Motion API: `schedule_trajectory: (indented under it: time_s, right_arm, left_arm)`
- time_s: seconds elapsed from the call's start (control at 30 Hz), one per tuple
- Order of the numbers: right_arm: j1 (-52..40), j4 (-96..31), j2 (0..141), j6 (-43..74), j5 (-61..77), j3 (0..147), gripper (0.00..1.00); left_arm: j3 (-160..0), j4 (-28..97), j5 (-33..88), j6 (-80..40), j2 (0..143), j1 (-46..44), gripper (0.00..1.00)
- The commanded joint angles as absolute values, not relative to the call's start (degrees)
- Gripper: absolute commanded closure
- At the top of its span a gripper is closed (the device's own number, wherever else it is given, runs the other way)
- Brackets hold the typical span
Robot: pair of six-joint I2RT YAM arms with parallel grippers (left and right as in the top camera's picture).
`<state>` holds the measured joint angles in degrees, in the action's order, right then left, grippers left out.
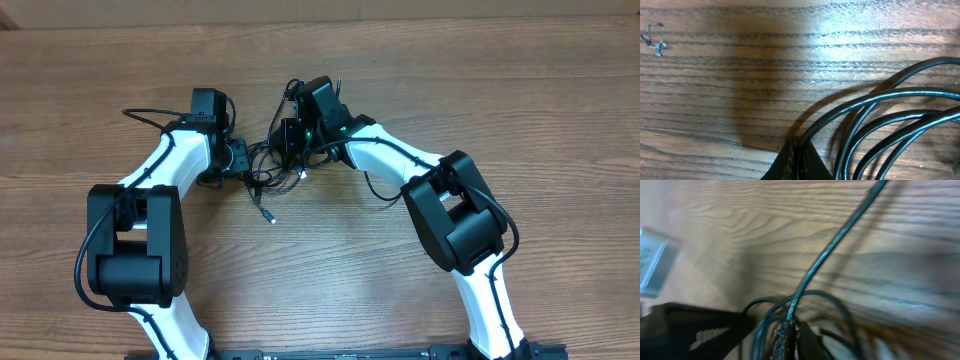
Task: Untangle cables
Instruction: 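Grasp a black cable strand at the coil with the right gripper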
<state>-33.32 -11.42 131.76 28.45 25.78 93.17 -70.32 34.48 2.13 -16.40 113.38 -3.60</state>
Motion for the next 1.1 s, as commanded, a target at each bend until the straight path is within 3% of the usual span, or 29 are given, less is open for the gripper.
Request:
schedule_trajectory:
  time_s: [0.0,0.2,0.33,0.4,0.43,0.57,0.7,1.07]
  right_arm:
    - [-30.06,-10.92,129.54,28.03,40.21,93.41,0.96]
    - [-23.88,-12.45,121.99,28.08,58.61,93.38,0.96]
    - [-21.80,-16.40,118.61,28.10,55.57,93.38,0.96]
    - [-21.67,-17.63,118.50,28.08,52.18,93.38,0.67]
    - [-21.71,-18.65,118.76,28.08,49.78,93.38,0.59]
    - [-23.90,-22.61,119.85,28.08,38.28,93.32,0.37]
    - [-27.73,-21.52,121.82,28.05,32.42,93.32,0.29]
    - [-34.72,-13.56,128.44,28.08,14.35,93.32,0.24]
  left_arm:
    - [-63.72,34.48,3.51,-16.75,121.49,-3.81,0.96]
    - [-59.83,29.82,1.91,-16.75,121.49,-3.81,0.92]
    - [-59.57,28.99,1.93,-16.78,121.49,-3.81,0.92]
    - [-59.57,28.71,1.96,-16.75,121.49,-3.81,0.93]
    - [-59.57,28.56,1.96,-16.75,121.49,-3.81,0.93]
    - [-59.57,27.94,1.98,-16.78,121.49,-3.81,0.93]
    - [-59.57,27.81,2.00,-16.78,121.49,-3.81,0.92]
    - [-59.57,27.88,2.00,-16.78,121.49,-3.81,0.91]
